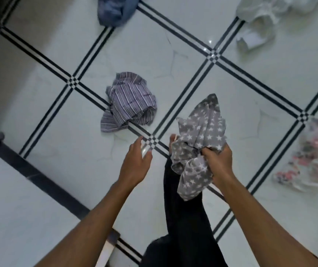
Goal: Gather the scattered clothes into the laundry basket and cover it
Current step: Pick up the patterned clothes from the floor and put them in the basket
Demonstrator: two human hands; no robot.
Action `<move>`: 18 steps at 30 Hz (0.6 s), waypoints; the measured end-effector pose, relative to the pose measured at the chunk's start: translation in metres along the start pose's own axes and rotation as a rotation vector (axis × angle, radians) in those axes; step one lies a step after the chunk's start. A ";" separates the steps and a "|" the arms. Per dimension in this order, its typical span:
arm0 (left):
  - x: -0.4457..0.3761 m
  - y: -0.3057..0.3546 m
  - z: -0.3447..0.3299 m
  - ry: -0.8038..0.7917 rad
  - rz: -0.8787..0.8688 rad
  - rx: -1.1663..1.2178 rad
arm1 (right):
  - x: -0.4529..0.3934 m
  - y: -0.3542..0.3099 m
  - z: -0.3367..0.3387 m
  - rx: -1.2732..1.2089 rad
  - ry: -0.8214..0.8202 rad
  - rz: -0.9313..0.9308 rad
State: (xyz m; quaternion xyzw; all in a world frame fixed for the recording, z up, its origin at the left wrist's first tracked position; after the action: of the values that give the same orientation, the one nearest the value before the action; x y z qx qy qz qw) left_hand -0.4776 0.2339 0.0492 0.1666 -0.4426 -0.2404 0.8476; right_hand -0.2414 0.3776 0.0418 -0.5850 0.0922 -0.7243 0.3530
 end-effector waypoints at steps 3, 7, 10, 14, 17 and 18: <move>-0.081 -0.022 0.016 0.043 0.103 0.040 | -0.059 -0.019 -0.051 0.053 -0.040 -0.001; -0.222 -0.069 0.013 0.196 0.189 0.127 | -0.155 -0.006 -0.122 0.108 -0.085 0.002; -0.325 -0.100 0.017 0.322 0.272 0.013 | -0.215 0.016 -0.174 0.145 -0.139 0.016; -0.421 -0.126 0.001 0.135 0.282 -0.125 | -0.248 0.026 -0.206 0.238 -0.221 0.037; -0.415 -0.110 -0.008 -0.177 0.207 -0.192 | -0.223 0.011 -0.202 0.176 -0.147 0.036; -0.396 -0.092 0.000 -0.230 0.169 -0.145 | -0.200 -0.002 -0.198 0.149 -0.097 0.027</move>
State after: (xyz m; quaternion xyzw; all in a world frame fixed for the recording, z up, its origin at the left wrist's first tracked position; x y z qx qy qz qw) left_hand -0.6964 0.3777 -0.2621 0.0386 -0.5307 -0.2170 0.8184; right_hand -0.4095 0.4480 -0.1728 -0.5902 0.0290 -0.6951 0.4095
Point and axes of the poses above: each hand's wrist, its own x-axis away from the middle knuckle, its own z-axis out of the back of the hand, y = z × x, the point moved 9 cm from there along -x, towards the middle knuckle
